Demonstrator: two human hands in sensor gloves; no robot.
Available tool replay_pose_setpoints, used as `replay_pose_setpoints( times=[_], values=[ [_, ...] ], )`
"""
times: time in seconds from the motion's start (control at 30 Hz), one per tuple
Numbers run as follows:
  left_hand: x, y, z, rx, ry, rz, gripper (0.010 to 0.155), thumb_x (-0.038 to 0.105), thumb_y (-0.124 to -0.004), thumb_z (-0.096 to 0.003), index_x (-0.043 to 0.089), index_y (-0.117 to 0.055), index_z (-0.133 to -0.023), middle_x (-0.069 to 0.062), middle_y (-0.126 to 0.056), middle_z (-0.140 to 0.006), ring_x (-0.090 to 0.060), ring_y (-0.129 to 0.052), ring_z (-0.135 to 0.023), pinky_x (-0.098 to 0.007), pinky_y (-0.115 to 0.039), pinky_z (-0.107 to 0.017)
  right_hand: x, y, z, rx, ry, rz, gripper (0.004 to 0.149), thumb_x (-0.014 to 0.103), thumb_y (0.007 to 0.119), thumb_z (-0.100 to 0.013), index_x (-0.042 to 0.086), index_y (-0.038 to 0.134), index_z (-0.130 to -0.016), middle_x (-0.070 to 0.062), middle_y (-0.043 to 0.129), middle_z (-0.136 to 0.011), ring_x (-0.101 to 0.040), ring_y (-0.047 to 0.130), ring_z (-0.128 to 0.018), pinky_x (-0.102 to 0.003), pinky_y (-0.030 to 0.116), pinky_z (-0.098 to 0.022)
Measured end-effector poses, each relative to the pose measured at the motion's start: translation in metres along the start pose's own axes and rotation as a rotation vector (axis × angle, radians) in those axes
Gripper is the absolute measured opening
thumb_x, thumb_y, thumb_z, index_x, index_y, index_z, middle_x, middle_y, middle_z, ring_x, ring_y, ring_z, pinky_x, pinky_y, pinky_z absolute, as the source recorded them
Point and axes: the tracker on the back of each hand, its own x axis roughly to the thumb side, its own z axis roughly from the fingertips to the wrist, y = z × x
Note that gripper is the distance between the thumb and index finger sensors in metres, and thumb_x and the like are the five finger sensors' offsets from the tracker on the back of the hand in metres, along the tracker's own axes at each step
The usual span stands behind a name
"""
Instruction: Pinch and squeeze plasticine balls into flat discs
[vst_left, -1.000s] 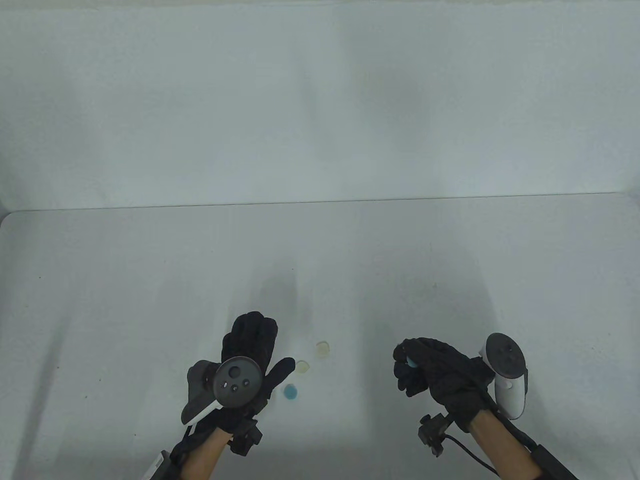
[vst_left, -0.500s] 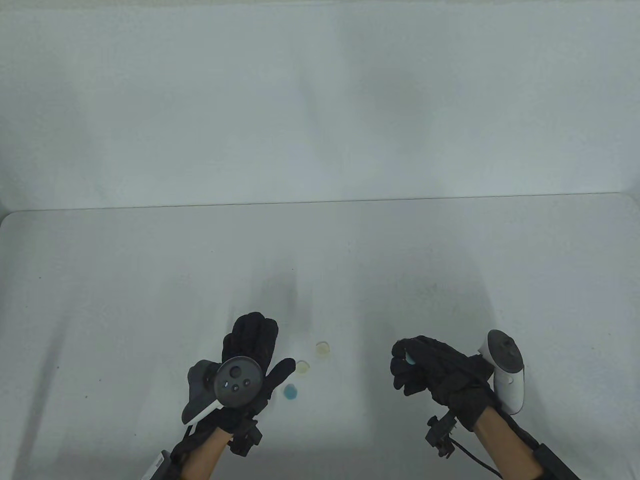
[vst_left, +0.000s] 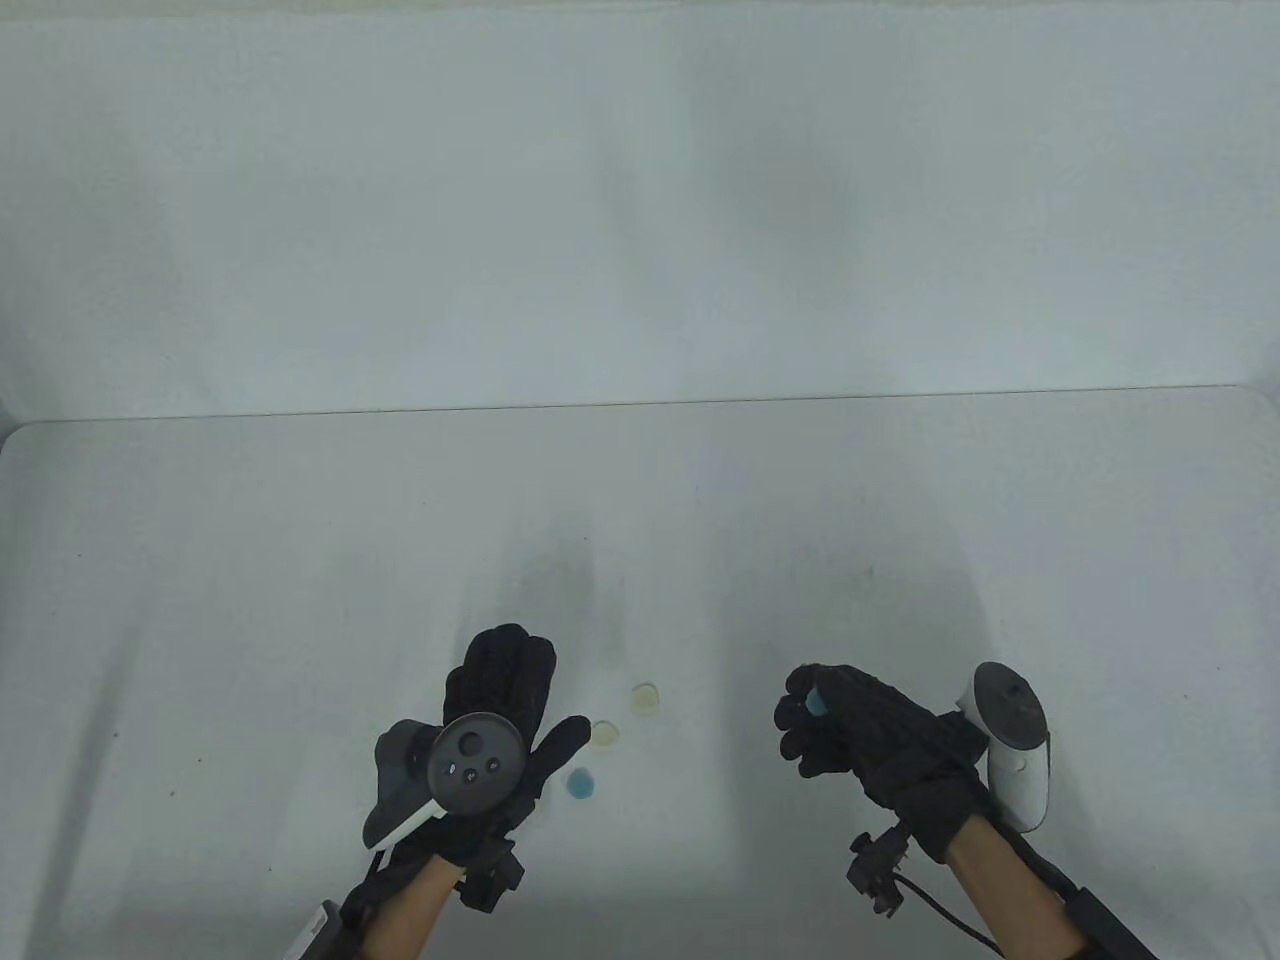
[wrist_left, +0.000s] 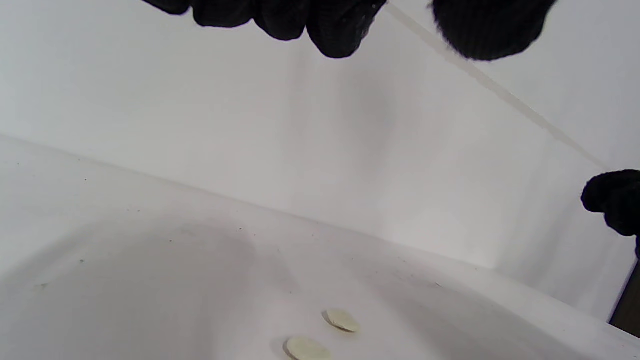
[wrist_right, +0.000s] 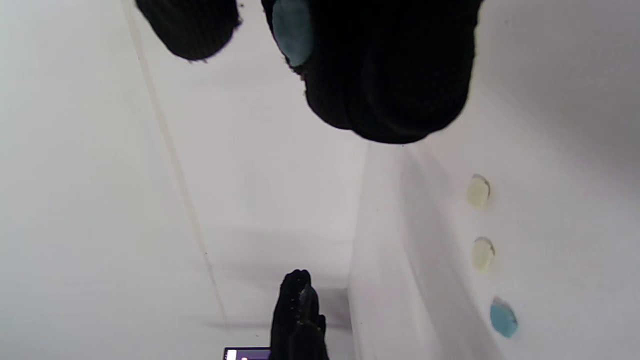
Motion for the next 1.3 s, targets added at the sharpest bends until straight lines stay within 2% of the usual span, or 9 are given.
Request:
replay_pose_setpoints(
  times=[0.2, 0.4, 0.5, 0.63, 0.73, 0.9, 1.1, 1.23, 1.3],
  values=[
    [-0.0001, -0.0002, 0.0, -0.004, 0.001, -0.001, 0.08, 0.05, -0.065, -0.0543, 0.001, -0.044, -0.114, -0.031, -0.034, -0.116, -0.058, -0.036, -0.106, -0.066, -0.04, -0.072, 0.0044, -0.0017, 0.0009, -0.045, -0.019, 0.052, 0.044, 0.035, 0.076, -0.057, 0.008, 0.076, -0.091, -0.006, 0.098, -0.068, -0.019, 0.105, -0.051, -0.022, 0.097, -0.035],
    [0.0, -0.0002, 0.0, -0.004, 0.0, -0.002, 0.08, 0.05, -0.065, -0.0541, 0.001, -0.044, -0.114, -0.031, -0.034, -0.116, -0.058, -0.036, -0.106, -0.066, -0.04, -0.072, 0.0076, 0.0004, 0.0023, -0.064, -0.037, 0.092, 0.053, 0.032, 0.075, -0.057, 0.005, 0.064, -0.101, -0.002, 0.099, -0.064, -0.017, 0.106, -0.047, -0.021, 0.098, -0.031],
    [0.0001, 0.0003, 0.0001, 0.001, 0.0, 0.0, 0.08, 0.05, -0.065, -0.0542, 0.001, -0.044, -0.114, -0.031, -0.033, -0.116, -0.058, -0.036, -0.106, -0.066, -0.04, -0.072, 0.0062, -0.0009, 0.0028, -0.076, -0.032, 0.073, 0.052, 0.033, 0.068, -0.06, 0.003, 0.063, -0.101, -0.003, 0.094, -0.071, -0.02, 0.103, -0.054, -0.024, 0.096, -0.037],
    [-0.0003, 0.0002, 0.0001, 0.001, 0.001, -0.001, 0.08, 0.05, -0.065, -0.0543, 0.001, -0.044, -0.114, -0.031, -0.034, -0.116, -0.058, -0.036, -0.106, -0.066, -0.04, -0.072, 0.0032, 0.0008, 0.0021, -0.006, -0.019, -0.013, 0.056, 0.039, 0.054, -0.064, -0.001, 0.062, -0.103, -0.016, 0.087, -0.083, -0.035, 0.093, -0.066, -0.036, 0.089, -0.048],
    [-0.0002, 0.0004, 0.0001, 0.004, 0.001, -0.001, 0.08, 0.05, -0.065, -0.0543, 0.001, -0.044, -0.114, -0.031, -0.033, -0.116, -0.058, -0.036, -0.106, -0.066, -0.04, -0.072, 0.0021, 0.0022, 0.0009, 0.011, -0.004, -0.018, 0.056, 0.041, 0.061, -0.063, 0.0, 0.065, -0.1, -0.017, 0.087, -0.083, -0.035, 0.094, -0.066, -0.036, 0.089, -0.048],
    [-0.0006, 0.0006, 0.0002, 0.006, 0.001, 0.0, 0.08, 0.05, -0.065, -0.0543, 0.001, -0.044, -0.114, -0.031, -0.034, -0.116, -0.058, -0.036, -0.106, -0.066, -0.04, -0.072, 0.0055, -0.0011, 0.0015, -0.036, -0.017, 0.021, 0.042, 0.036, 0.074, -0.057, 0.008, 0.078, -0.088, -0.008, 0.096, -0.07, -0.025, 0.102, -0.054, -0.027, 0.096, -0.037],
    [-0.0006, 0.0011, 0.0003, 0.01, -0.001, 0.0, 0.08, 0.05, -0.064, -0.0542, 0.001, -0.044, -0.114, -0.031, -0.033, -0.116, -0.058, -0.035, -0.106, -0.066, -0.04, -0.072, 0.008, -0.0005, 0.0032, -0.089, -0.016, 0.081, 0.041, 0.038, 0.08, -0.053, 0.007, 0.086, -0.079, -0.005, 0.101, -0.058, -0.019, 0.105, -0.042, -0.022, 0.097, -0.027],
    [-0.0008, 0.0016, 0.0007, 0.017, -0.002, 0.0, 0.08, 0.05, -0.064, -0.0543, 0.001, -0.044, -0.114, -0.031, -0.033, -0.116, -0.058, -0.035, -0.106, -0.066, -0.04, -0.072, 0.0048, -0.0019, 0.0032, -0.089, -0.004, 0.058, 0.041, 0.039, 0.078, -0.055, 0.009, 0.082, -0.083, -0.004, 0.098, -0.063, -0.019, 0.103, -0.047, -0.022, 0.096, -0.031],
    [-0.0008, 0.0015, 0.0007, 0.019, -0.002, 0.001, 0.08, 0.05, -0.064, -0.0543, 0.001, -0.043, -0.114, -0.031, -0.033, -0.116, -0.058, -0.035, -0.106, -0.066, -0.04, -0.072, 0.0012, -0.003, 0.0022, -0.064, 0.006, 0.006, 0.045, 0.04, 0.073, -0.058, 0.009, 0.077, -0.09, -0.009, 0.094, -0.074, -0.026, 0.099, -0.057, -0.027, 0.094, -0.039]
  ],
)
